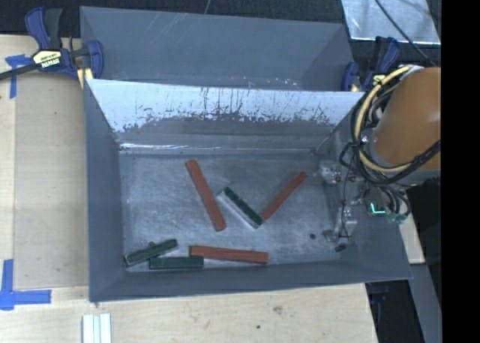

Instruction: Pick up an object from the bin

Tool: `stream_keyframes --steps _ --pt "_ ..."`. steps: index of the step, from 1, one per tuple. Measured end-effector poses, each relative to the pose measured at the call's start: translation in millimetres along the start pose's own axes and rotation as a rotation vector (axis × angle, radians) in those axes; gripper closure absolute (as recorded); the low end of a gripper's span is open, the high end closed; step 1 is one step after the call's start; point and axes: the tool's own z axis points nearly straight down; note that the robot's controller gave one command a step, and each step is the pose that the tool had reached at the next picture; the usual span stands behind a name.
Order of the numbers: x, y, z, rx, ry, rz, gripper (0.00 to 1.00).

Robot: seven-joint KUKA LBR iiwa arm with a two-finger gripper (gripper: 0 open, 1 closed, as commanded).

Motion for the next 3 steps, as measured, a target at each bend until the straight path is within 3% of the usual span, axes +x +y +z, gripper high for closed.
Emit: stream_keyframes --steps 1,2,3 --pt "-1.7 0 -3 0.001 -0.007 -0.003 0.00" --pt "-37.6 8 50 0.001 -0.008 -0.168 0.00" --pt "-107.9 35 41 0.003 -0.015 -0.347 0.00"
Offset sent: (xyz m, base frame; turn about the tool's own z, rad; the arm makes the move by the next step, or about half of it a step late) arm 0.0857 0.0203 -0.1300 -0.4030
